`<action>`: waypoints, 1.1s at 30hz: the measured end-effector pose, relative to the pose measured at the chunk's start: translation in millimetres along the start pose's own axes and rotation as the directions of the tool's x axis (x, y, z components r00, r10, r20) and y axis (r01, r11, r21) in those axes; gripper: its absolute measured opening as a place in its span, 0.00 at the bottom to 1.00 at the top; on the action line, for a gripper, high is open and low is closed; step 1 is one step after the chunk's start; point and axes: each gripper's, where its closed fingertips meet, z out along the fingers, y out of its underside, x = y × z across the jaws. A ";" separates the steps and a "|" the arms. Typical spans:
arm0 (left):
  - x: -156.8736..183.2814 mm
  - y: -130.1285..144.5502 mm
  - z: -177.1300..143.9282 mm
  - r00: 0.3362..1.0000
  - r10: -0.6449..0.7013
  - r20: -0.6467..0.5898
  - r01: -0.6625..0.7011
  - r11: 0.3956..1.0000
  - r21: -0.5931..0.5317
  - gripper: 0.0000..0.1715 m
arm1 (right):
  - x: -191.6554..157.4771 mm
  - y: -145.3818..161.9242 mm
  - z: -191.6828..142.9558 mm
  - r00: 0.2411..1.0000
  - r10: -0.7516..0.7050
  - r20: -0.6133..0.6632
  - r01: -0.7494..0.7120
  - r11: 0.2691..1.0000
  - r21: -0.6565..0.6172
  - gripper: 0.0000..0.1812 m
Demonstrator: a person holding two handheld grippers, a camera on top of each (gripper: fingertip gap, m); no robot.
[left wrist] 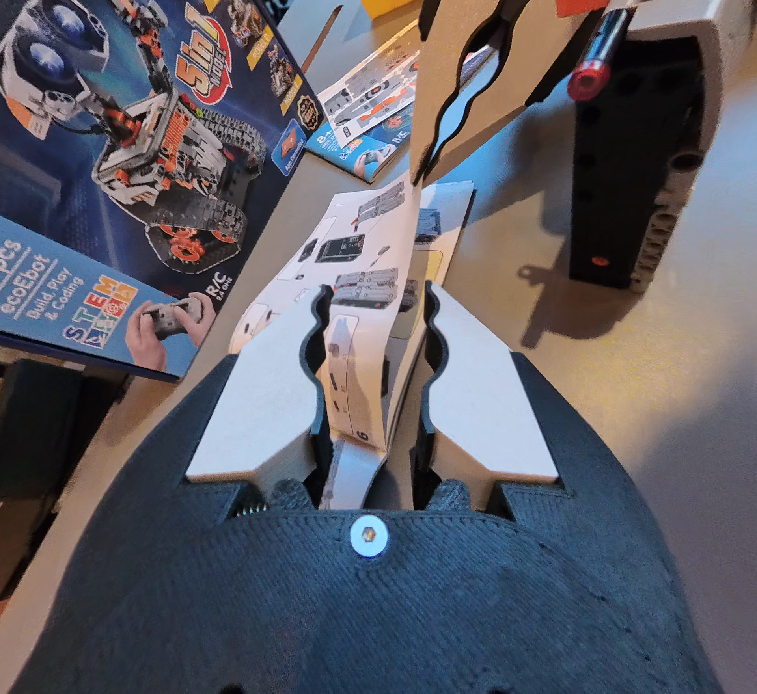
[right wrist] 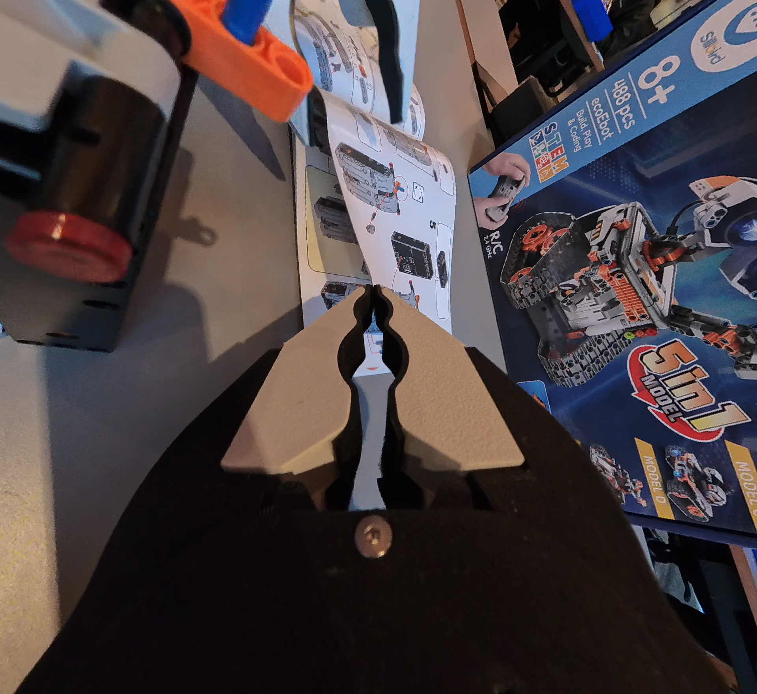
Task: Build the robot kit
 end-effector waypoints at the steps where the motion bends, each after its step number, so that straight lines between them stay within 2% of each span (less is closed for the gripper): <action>1: -0.4 -2.6 2.1 1.000 0.002 0.012 -0.002 1.000 0.005 0.25 | 0.1 -0.8 0.1 1.000 -0.002 -0.001 0.002 1.000 0.001 0.00; 3: -1.4 -6.8 3.2 0.999 0.013 0.029 -0.014 1.000 0.012 0.22 | 0.2 -2.1 0.2 1.000 -0.004 -0.002 0.004 1.000 0.003 0.00; 6: -1.1 -10.2 4.5 0.992 0.105 0.070 -0.104 0.995 -0.008 0.15 | 0.7 -4.3 0.0 1.000 -0.004 -0.003 0.004 1.000 0.009 0.00; 12: 7.1 -8.2 23.1 0.976 0.204 0.076 -0.198 0.977 -0.075 0.09 | 2.0 -9.2 0.8 1.000 -0.009 -0.007 0.009 1.000 0.019 0.00; 15: 7.4 -7.8 29.9 0.956 0.274 0.104 -0.264 0.959 -0.104 0.00 | 4.9 -12.2 0.3 1.000 0.001 -0.023 0.000 1.000 0.031 0.00; 16: 6.3 -7.9 31.0 0.946 0.301 0.121 -0.288 0.951 -0.116 0.00 | 6.9 -13.3 -0.5 0.999 0.023 -0.026 -0.022 0.999 0.044 0.02; 18: 3.1 -12.8 29.6 0.923 0.345 0.168 -0.330 0.937 -0.113 0.00 | 8.6 -12.6 -5.9 0.995 0.103 0.004 -0.103 0.993 0.061 0.12; 21: 0.8 -20.8 24.4 0.894 0.387 0.225 -0.377 0.922 -0.089 0.00 | 15.9 -9.9 -23.4 0.941 0.328 0.084 -0.335 0.936 0.107 0.16; 22: 0.1 -22.6 22.6 0.885 0.398 0.241 -0.389 0.917 -0.083 0.00 | 21.0 -9.8 -29.9 0.892 0.434 0.124 -0.449 0.883 0.135 0.19; 23: -0.9 -23.7 21.0 0.876 0.410 0.253 -0.402 0.912 -0.083 0.00 | 29.8 -7.5 -35.0 0.809 0.565 0.163 -0.586 0.795 0.156 0.19; 24: -2.6 -25.0 19.4 0.864 0.423 0.271 -0.416 0.905 -0.085 0.00 | 37.7 -2.4 -37.8 0.672 0.706 0.223 -0.739 0.659 0.139 0.19; 25: -4.0 -26.8 17.9 0.852 0.437 0.288 -0.432 0.898 -0.085 0.00 | 44.2 2.6 -39.0 0.487 0.822 0.294 -0.871 0.483 0.091 0.19; 27: -5.3 -29.2 16.3 0.830 0.464 0.309 -0.460 0.883 -0.091 0.00 | 59.4 8.8 -39.9 0.118 0.912 0.393 -0.992 0.127 0.003 0.21; 28: -5.0 -29.3 16.5 0.824 0.474 0.310 -0.469 0.878 -0.095 0.00 | 65.8 9.2 -39.5 -0.032 0.904 0.427 -0.999 -0.016 -0.040 0.21; 29: -4.1 -29.1 17.1 0.823 0.478 0.307 -0.473 0.876 -0.096 0.00 | 68.2 5.8 -39.1 -0.158 0.873 0.462 -0.987 -0.123 -0.106 0.21; 30: -2.9 -28.9 17.8 0.824 0.479 0.303 -0.474 0.875 -0.095 0.00 | 65.8 3.4 -36.6 -0.261 0.848 0.462 -0.963 -0.193 -0.190 0.20; 31: -2.4 -28.8 18.0 0.820 0.486 0.302 -0.481 0.871 -0.097 0.00 | 60.7 2.4 -32.2 -0.322 0.841 0.434 -0.939 -0.226 -0.260 0.21; 33: -2.0 -28.8 17.7 0.808 0.506 0.303 -0.499 0.860 -0.104 0.00 | 46.6 0.4 -23.1 -0.356 0.860 0.365 -0.907 -0.223 -0.357 0.20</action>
